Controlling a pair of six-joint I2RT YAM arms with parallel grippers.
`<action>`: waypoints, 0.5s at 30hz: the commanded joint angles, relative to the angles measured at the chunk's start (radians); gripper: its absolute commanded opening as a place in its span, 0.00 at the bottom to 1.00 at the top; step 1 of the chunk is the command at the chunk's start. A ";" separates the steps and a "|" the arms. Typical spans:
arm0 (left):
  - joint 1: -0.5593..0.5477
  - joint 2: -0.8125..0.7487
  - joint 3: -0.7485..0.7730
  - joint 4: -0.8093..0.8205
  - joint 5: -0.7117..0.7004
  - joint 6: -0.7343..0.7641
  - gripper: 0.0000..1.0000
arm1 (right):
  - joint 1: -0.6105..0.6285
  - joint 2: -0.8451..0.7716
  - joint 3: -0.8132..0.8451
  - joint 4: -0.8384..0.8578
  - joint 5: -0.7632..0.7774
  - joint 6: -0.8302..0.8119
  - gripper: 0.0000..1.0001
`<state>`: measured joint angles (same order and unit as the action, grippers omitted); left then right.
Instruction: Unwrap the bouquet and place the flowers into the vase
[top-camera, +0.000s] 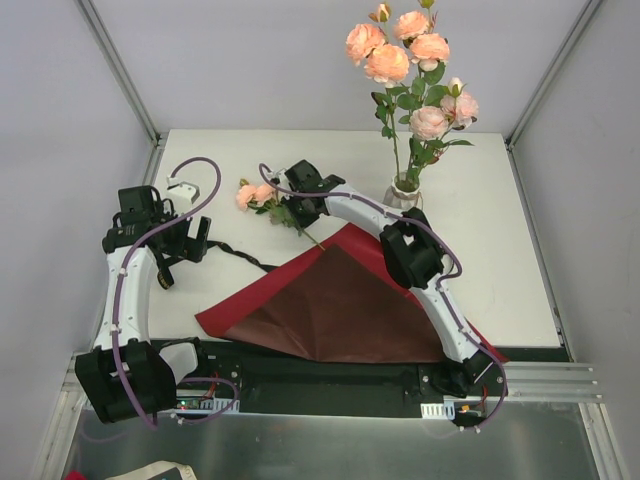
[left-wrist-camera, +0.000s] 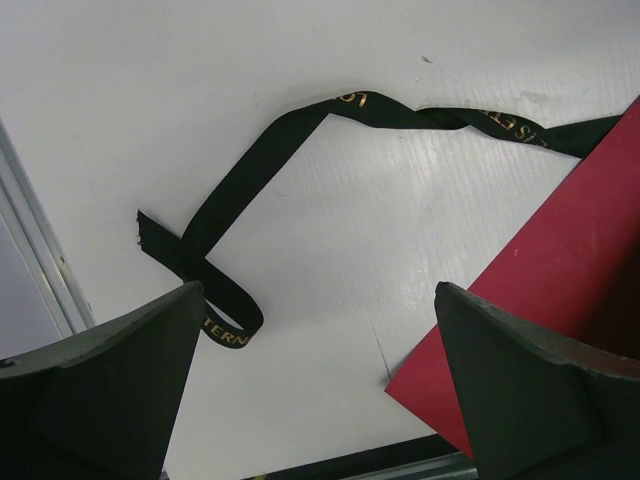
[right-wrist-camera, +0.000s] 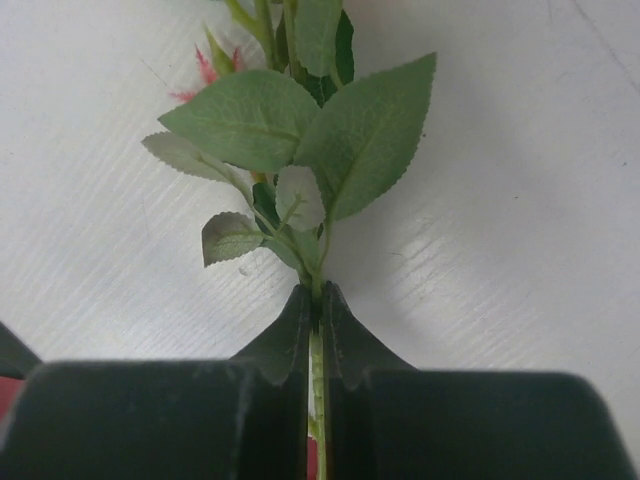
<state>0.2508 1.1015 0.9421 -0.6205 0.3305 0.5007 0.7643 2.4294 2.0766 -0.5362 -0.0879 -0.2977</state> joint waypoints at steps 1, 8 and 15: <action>0.010 -0.008 0.050 -0.036 -0.016 -0.019 0.99 | 0.015 -0.081 -0.012 0.028 0.024 0.061 0.01; 0.008 -0.055 0.046 -0.074 -0.061 -0.033 0.99 | 0.023 -0.343 -0.147 0.345 0.043 0.152 0.01; 0.010 -0.095 0.058 -0.105 -0.050 -0.039 0.99 | 0.032 -0.639 -0.311 0.703 0.074 0.114 0.01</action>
<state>0.2508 1.0359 0.9627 -0.6933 0.2787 0.4782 0.7879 1.9991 1.8103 -0.1337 -0.0376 -0.1806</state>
